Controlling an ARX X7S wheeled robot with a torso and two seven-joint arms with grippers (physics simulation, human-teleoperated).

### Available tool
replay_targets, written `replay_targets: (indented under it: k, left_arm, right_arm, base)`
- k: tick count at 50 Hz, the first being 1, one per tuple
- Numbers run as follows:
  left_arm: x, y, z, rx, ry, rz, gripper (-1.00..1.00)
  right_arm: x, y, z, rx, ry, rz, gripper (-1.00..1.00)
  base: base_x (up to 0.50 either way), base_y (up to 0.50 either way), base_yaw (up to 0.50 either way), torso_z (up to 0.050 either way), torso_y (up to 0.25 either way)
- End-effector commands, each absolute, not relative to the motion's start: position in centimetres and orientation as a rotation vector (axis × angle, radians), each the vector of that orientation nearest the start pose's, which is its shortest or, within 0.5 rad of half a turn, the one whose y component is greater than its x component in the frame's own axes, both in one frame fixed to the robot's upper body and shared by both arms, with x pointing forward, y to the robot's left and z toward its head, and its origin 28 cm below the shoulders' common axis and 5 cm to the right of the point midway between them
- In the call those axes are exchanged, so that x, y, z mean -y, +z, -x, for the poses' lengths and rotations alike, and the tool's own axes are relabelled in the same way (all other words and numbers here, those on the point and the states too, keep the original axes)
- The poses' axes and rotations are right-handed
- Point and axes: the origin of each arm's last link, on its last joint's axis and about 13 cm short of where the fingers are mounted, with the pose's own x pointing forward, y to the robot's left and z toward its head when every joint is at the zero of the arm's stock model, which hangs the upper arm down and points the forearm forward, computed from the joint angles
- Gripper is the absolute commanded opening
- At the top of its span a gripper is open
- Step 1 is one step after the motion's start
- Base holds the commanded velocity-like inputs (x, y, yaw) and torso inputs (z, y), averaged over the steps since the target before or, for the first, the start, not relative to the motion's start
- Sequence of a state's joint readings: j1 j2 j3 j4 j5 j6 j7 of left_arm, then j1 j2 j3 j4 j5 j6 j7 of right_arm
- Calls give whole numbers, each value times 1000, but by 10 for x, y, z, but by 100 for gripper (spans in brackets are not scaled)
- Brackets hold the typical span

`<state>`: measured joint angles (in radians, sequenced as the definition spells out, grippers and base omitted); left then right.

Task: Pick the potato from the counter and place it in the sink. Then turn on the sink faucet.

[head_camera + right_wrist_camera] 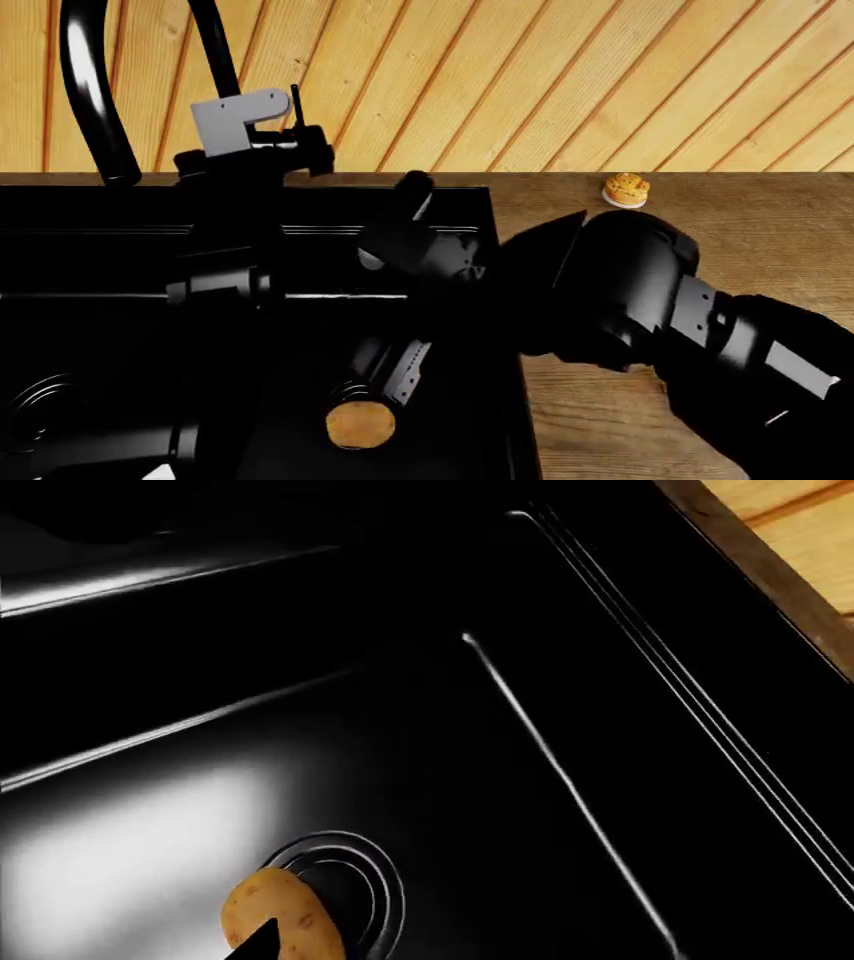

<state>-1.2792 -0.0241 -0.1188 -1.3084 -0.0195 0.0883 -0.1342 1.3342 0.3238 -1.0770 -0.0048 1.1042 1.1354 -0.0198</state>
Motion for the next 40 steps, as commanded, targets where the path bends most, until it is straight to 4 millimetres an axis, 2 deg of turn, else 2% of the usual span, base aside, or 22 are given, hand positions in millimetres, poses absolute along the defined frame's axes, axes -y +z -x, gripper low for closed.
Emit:
replay_targets:
  k: [1, 7, 18, 25, 32, 40]
  left_arm:
    - [-216, 180, -432, 64, 174, 148, 100]
    - [-215, 180, -432, 58, 151, 143, 100]
    - [-212, 180, -432, 59, 142, 142, 100]
    - [-211, 183, -433, 61, 126, 151, 100]
    - [-207, 186, -434, 70, 111, 155, 100]
    - [-199, 189, -434, 84, 97, 126, 100]
  right_arm:
    - [49, 265, -294, -419, 841, 539, 100]
    - [65, 284, -287, -349, 756, 517, 100]
    - [91, 300, -280, -272, 614, 478, 100]
    - [114, 311, -273, -178, 468, 430, 100]
    - [130, 311, -271, -106, 369, 434, 100]
    - [144, 309, -276, -62, 234, 348, 100]
  base:
    - [0, 0, 0, 0, 0]
    - [0, 0, 0, 0, 0]
    - [0, 0, 0, 0, 0]
    - [0, 0, 0, 0, 0]
    - [0, 0, 0, 0, 0]
    - [0, 0, 0, 0, 0]
